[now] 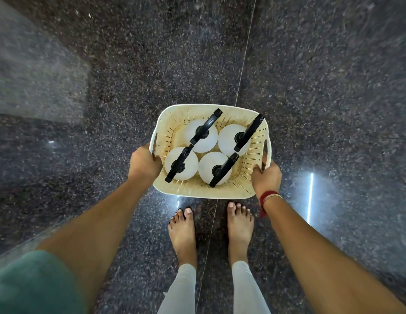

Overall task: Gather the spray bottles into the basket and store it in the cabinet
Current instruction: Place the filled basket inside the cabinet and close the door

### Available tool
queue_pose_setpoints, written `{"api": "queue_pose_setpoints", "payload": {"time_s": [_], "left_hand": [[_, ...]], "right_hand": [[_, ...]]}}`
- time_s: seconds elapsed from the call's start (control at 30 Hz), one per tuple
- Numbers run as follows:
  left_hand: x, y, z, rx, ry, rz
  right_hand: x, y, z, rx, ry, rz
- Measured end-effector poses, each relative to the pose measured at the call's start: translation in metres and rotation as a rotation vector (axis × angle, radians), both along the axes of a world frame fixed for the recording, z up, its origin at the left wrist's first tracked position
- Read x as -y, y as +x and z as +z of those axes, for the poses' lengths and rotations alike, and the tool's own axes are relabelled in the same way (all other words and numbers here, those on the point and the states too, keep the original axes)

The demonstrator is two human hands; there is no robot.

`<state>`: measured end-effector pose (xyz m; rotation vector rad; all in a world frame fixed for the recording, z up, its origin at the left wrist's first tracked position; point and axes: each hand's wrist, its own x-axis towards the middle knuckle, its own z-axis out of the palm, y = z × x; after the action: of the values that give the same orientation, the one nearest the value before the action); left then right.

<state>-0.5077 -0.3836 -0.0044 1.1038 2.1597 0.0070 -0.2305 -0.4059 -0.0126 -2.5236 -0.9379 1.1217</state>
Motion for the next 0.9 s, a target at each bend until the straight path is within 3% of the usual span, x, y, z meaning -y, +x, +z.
{"api": "queue_pose_setpoints", "payload": {"time_s": [0.13, 0.3, 0.53, 0.67, 0.9], "left_hand": [[-0.013, 0.004, 0.045, 0.011, -0.002, -0.018], [-0.048, 0.016, 0.145, 0.057, -0.031, -0.017], [-0.160, 0.046, 0.284, 0.101, 0.061, -0.223], [-0.235, 0.075, 0.303, 0.106, 0.120, -0.286], [-0.348, 0.152, 0.284, 0.118, 0.152, -0.323]], "right_hand": [[-0.012, 0.006, 0.048, 0.018, -0.012, -0.007], [-0.040, 0.018, 0.153, -0.020, 0.002, -0.034], [-0.114, 0.050, 0.283, -0.024, 0.099, -0.111], [-0.172, 0.076, 0.296, -0.002, 0.174, -0.155], [-0.271, 0.151, 0.283, 0.036, 0.229, -0.220]]}}
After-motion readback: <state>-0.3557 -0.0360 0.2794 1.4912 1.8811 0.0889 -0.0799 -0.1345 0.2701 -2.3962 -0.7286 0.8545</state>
